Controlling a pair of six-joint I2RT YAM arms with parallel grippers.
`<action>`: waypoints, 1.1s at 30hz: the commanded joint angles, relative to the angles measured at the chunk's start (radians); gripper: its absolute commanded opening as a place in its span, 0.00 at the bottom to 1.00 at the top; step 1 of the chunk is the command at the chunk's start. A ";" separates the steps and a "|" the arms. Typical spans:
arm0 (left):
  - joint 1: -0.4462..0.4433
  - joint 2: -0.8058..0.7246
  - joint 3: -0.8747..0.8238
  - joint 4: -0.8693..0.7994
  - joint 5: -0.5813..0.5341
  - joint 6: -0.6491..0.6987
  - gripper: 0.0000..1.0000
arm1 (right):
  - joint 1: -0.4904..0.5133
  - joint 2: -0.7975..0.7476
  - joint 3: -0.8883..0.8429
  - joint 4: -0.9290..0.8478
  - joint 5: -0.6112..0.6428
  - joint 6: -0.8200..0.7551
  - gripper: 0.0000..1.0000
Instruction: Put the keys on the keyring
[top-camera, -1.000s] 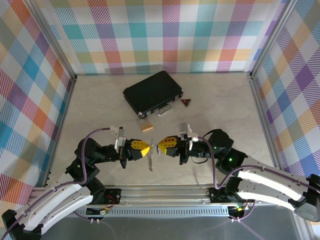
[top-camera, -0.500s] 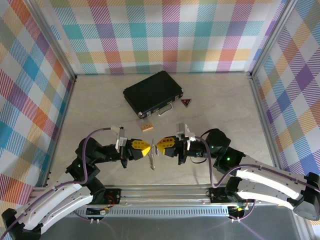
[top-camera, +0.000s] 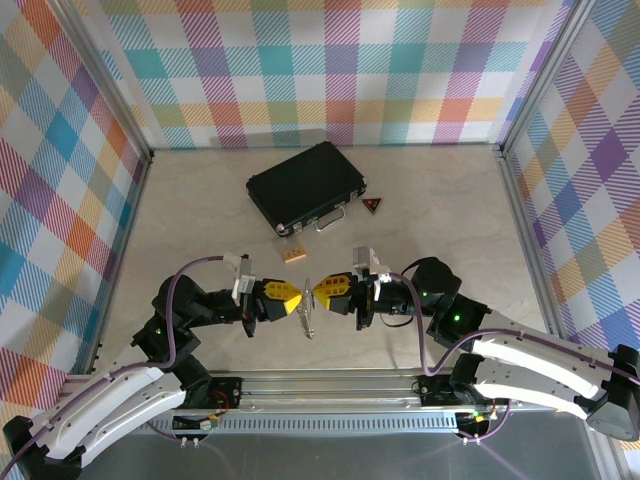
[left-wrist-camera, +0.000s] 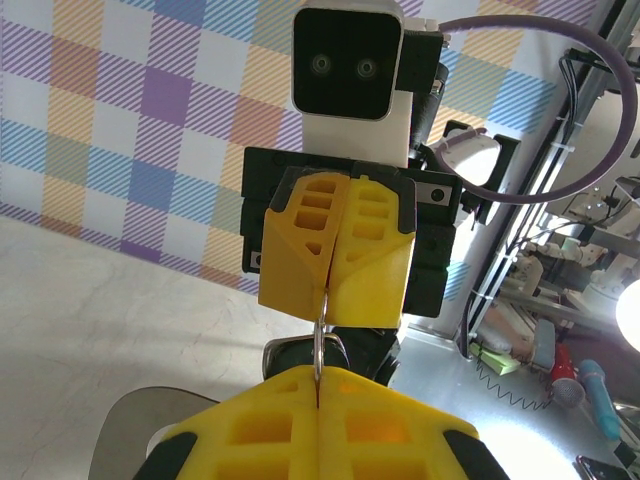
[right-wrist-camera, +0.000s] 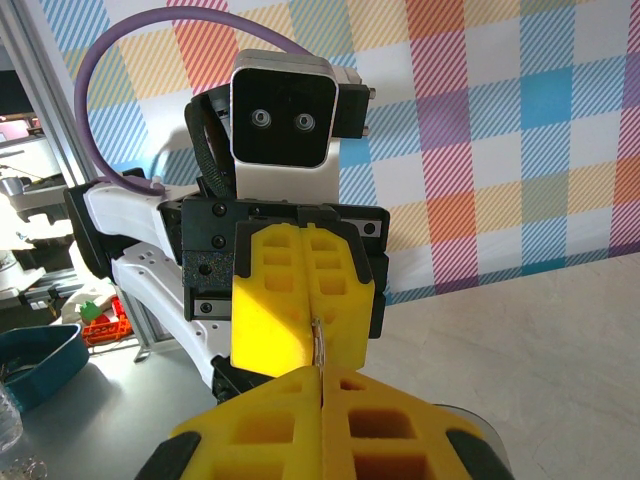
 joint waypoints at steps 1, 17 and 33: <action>-0.014 -0.002 0.032 0.029 -0.002 0.023 0.00 | 0.006 0.003 0.020 0.031 -0.014 0.012 0.00; -0.015 -0.002 0.035 0.019 -0.007 0.030 0.00 | 0.006 0.016 0.026 0.024 -0.007 0.011 0.00; -0.031 0.023 0.077 -0.066 -0.025 0.072 0.00 | 0.006 0.010 0.038 -0.007 -0.014 0.003 0.00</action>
